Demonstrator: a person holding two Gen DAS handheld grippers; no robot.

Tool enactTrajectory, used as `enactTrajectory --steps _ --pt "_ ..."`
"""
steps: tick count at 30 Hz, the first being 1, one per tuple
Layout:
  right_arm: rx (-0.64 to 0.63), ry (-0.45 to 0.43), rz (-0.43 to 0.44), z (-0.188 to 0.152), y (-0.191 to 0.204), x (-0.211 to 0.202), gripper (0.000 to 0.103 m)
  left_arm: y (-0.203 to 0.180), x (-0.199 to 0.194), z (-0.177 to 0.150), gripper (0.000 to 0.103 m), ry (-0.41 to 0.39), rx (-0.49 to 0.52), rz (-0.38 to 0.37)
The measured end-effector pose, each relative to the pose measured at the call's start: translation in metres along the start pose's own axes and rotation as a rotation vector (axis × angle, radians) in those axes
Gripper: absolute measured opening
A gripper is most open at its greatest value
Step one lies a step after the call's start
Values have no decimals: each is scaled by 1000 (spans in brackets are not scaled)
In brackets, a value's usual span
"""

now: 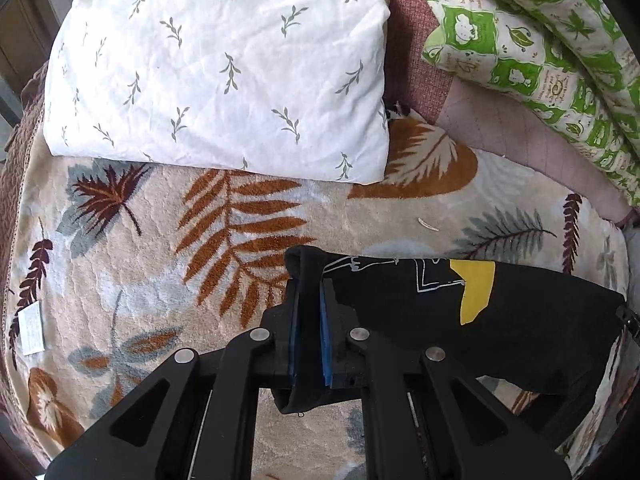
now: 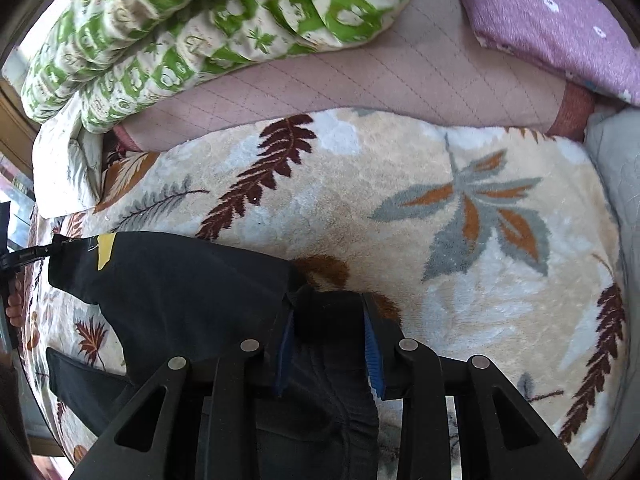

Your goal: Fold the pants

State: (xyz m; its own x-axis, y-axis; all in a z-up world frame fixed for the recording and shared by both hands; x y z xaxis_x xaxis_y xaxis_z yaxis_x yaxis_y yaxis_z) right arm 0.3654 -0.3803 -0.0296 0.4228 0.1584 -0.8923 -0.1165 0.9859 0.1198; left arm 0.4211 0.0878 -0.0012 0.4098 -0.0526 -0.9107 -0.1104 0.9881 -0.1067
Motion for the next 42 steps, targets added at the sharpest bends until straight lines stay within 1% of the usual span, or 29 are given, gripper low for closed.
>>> enactTrajectory --steps 4,6,9,13,16,20,26,30,33,38,42 --pt "-21 -6 -17 -2 6 -9 30 -8 -21 -7 7 -48 28 31" --pt "-37 -18 -24 -3 11 -17 30 -10 -35 -12 7 -79 28 28" --pt "-68 -38 -37 -6 19 -29 30 10 -48 -28 7 -121 45 48" --pt "-111 -72 -45 -14 31 -47 30 26 -53 -44 7 -175 52 79" --pt "-134 -94 -59 -22 37 -57 30 34 -55 -53 7 -179 50 102" --pt "-142 -124 -60 -36 40 -66 30 43 -66 -67 7 -214 55 98" --pt "-168 -189 -41 -68 46 -86 30 62 -91 -95 7 -286 52 83" --pt "-156 -221 -16 -98 46 -95 30 72 -100 -127 7 -341 81 96" --pt "-145 -225 11 -122 48 -95 30 75 -103 -153 7 -374 117 114" --pt "-134 -207 23 -157 50 -87 30 80 -105 -188 7 -423 188 150" --pt "-108 -183 22 -177 45 -80 30 84 -105 -214 7 -474 277 210"
Point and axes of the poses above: each gripper's, at about its wrist camera, not at the fingertips, and x roughly the way its jaws point, y to its left, z to its top, the point moved 1 cm from there along x, roughly the way its jaws point, and after that the axes turned 7 degrees about -x, right-handed, at the moved point
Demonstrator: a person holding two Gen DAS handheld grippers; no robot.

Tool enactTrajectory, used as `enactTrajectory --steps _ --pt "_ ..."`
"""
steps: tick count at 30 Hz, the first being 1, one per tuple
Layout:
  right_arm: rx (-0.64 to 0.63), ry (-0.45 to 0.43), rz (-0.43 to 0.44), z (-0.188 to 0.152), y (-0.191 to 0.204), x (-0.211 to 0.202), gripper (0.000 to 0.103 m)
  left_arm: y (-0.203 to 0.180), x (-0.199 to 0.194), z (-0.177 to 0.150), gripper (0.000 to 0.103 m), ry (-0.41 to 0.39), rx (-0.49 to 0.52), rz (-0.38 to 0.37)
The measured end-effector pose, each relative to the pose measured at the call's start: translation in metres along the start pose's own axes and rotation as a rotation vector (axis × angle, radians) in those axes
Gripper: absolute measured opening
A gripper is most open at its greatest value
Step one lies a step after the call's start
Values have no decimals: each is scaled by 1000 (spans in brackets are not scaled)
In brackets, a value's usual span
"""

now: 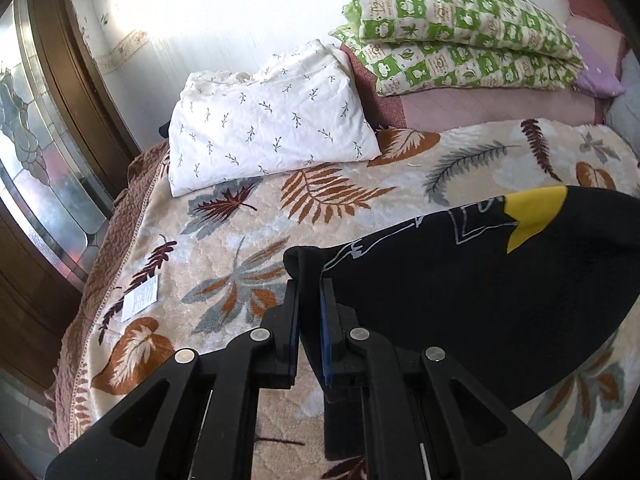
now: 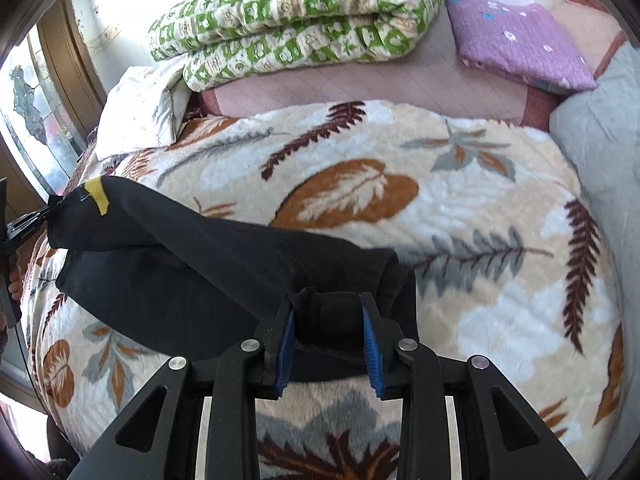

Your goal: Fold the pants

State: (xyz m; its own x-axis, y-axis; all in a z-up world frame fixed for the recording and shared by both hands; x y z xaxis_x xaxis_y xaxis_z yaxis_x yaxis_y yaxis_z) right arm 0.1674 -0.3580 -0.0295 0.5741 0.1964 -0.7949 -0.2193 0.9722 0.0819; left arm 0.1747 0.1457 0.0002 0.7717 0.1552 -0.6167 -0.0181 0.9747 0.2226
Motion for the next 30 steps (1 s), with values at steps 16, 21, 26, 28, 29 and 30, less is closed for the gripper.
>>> enactTrajectory --steps 16,21,26,28,29,30 --pt "-124 81 -177 -24 7 -2 48 12 -15 -53 31 144 159 -92" --pt "-179 104 -212 -27 16 -21 49 48 -30 -49 35 219 -25 -174" --pt "-170 94 -234 -27 18 -50 49 104 -34 -38 35 303 -347 -264" --pt "-129 82 -230 -25 14 -66 49 115 -31 -36 35 357 -430 -293" --pt "-102 70 -224 -24 11 -73 49 114 -28 -35 35 387 -448 -317" --pt "-53 54 -198 -22 7 -82 50 112 -25 -35 35 419 -461 -350"
Point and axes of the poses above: each gripper's, at about its wrist camera, not at the fingertips, and x roughly the way its jaws point, y to its left, z to its top, the point moved 1 cm from there along x, roughly the way its jaws point, and after that the axes turned 7 degrees about -x, right-handed, at the moved point
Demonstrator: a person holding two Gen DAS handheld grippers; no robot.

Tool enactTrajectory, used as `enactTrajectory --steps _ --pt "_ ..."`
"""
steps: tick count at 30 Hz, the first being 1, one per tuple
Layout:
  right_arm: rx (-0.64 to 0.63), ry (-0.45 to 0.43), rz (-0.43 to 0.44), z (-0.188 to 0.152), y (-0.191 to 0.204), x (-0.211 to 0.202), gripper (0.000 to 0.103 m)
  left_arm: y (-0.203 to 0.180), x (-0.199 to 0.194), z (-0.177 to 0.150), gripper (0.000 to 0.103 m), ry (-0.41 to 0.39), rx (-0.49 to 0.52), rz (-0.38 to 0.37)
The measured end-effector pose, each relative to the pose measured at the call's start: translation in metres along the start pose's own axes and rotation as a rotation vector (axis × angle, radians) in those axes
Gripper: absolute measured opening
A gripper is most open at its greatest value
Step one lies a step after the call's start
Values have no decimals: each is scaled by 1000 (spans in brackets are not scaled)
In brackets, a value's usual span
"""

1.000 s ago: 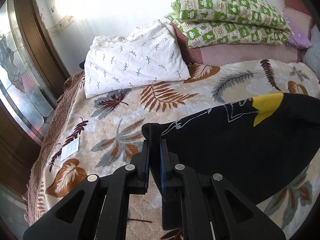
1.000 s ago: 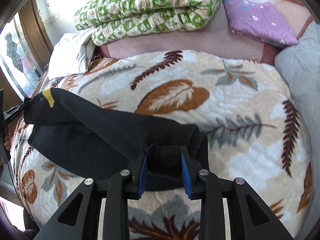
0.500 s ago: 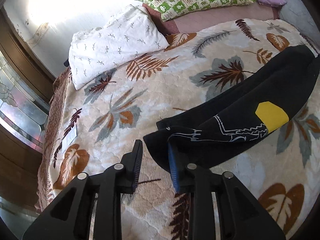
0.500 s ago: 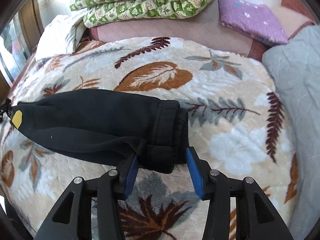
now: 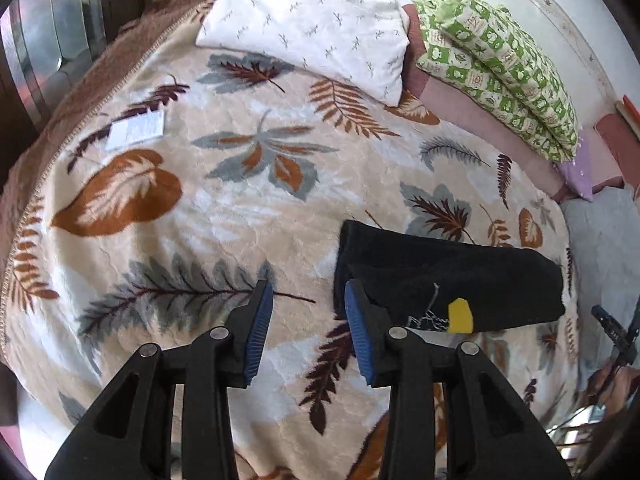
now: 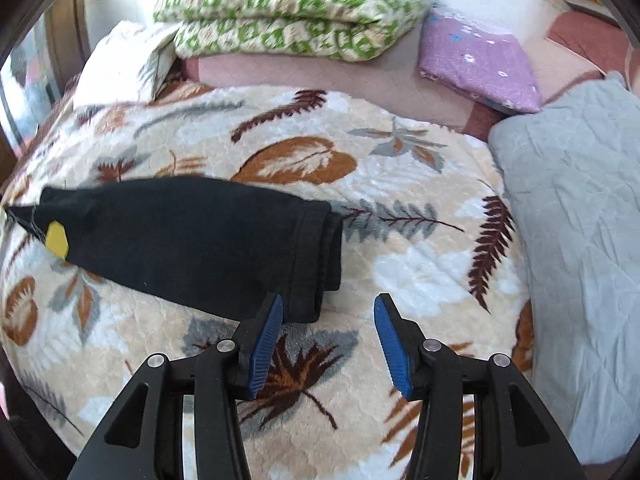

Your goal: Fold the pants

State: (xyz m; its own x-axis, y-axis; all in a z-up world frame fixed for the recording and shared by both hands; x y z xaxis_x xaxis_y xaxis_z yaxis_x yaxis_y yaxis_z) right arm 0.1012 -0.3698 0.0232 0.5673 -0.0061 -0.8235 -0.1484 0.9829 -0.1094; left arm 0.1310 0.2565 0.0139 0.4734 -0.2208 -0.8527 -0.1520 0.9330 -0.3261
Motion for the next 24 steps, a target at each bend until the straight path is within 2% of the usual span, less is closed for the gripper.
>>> enactTrajectory --steps 1,4,7,10,13,16,19,24 --pt "43 -9 29 2 -4 -6 52 -3 6 0 35 44 -12 -18" --pt "190 -46 148 7 -15 -20 64 -17 29 -2 35 209 -56 -98" --pt "250 -63 204 13 -10 -24 66 -28 51 0 35 330 -123 -150" --pt "262 -56 248 17 2 -21 65 -30 65 4 35 378 -174 -157" --pt "271 -45 279 19 7 -14 65 -25 74 4 35 422 -248 -200" --pt "286 -5 252 21 -3 -2 66 -24 80 3 35 432 -263 -226" --pt "353 55 225 23 -27 20 66 -23 87 4 35 448 -281 -227" --pt "458 138 293 20 -38 64 67 -22 98 7 35 459 -321 -247"
Point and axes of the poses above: each gripper's, at about its wrist camera, not at the fingertips, and x roughly the way its jaws point, y to its left, z to its top, the point moved 1 cm from there along x, roughly the way its jaws point, and after that the axes turned 7 degrees about -x, right-handed, at the moved point
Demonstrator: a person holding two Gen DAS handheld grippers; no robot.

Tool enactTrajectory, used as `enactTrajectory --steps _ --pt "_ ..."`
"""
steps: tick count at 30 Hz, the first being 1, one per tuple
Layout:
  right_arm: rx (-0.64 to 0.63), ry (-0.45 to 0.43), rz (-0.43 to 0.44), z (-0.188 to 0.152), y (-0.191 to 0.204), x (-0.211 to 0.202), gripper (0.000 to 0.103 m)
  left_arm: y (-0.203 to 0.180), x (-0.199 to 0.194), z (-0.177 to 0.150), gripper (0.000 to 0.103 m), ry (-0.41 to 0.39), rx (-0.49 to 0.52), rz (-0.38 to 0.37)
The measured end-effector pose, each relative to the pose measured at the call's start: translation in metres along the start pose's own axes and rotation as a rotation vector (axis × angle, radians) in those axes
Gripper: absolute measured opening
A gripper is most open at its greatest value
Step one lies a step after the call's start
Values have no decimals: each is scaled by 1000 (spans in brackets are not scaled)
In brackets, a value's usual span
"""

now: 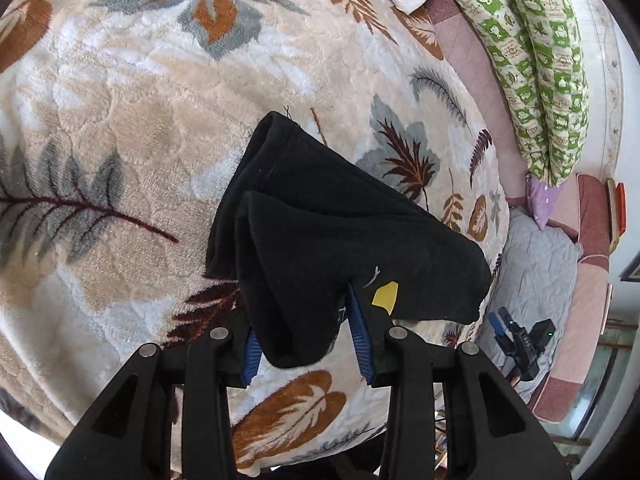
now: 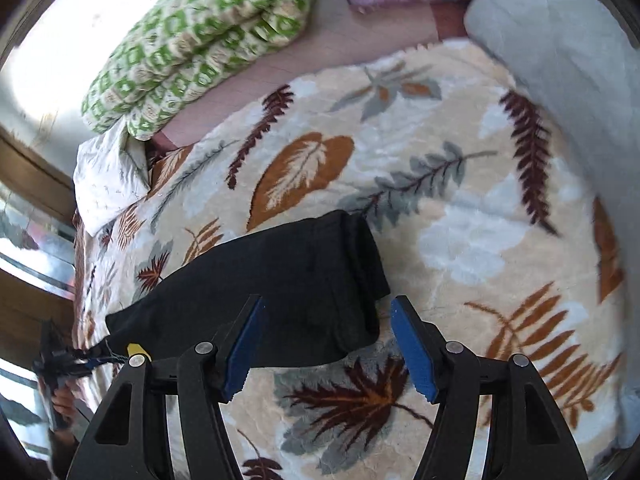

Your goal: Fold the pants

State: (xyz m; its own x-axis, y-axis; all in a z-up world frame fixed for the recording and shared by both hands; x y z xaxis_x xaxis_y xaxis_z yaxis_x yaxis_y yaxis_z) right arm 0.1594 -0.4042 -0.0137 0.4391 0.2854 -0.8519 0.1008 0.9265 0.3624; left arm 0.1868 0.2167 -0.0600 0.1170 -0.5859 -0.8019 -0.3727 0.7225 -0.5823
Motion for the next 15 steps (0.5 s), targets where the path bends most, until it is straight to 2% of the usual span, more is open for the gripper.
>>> enactTrajectory --steps 5,7,8,10,11,12,14,15 --pt "10 61 -26 3 2 36 67 -3 9 4 35 11 -9 -10" --pt "4 105 -28 1 4 47 67 -7 8 3 35 -8 4 -9" --pt "-6 130 -25 -1 5 51 64 -9 7 3 35 -19 10 -4" --pt "-63 176 -51 -6 12 57 48 -11 6 3 34 -38 2 4" --pt "-94 190 -75 -8 14 59 22 -11 6 4 25 -47 -3 1" --pt "-101 196 -69 -10 15 59 15 -12 5 4 16 -53 -3 0" --pt "-97 185 -41 -11 15 54 8 -14 2 4 14 -66 -11 -1" --pt "-102 171 -34 -10 16 49 7 -15 -1 3 9 -76 -13 -3"
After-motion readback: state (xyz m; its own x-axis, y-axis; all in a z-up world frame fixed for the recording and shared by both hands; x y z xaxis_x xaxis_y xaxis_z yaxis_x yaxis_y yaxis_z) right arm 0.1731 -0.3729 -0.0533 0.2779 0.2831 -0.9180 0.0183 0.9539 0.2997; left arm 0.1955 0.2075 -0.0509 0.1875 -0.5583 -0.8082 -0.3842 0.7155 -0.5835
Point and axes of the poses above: each gripper's, at about its wrist camera, not at the fingertips, and x roughly the way its jaws point, y to its left, z to its top, the point moved 1 cm from there along x, roughly the way its jaws point, and after that the axes turned 7 degrees about -x, right-handed, at the moved point
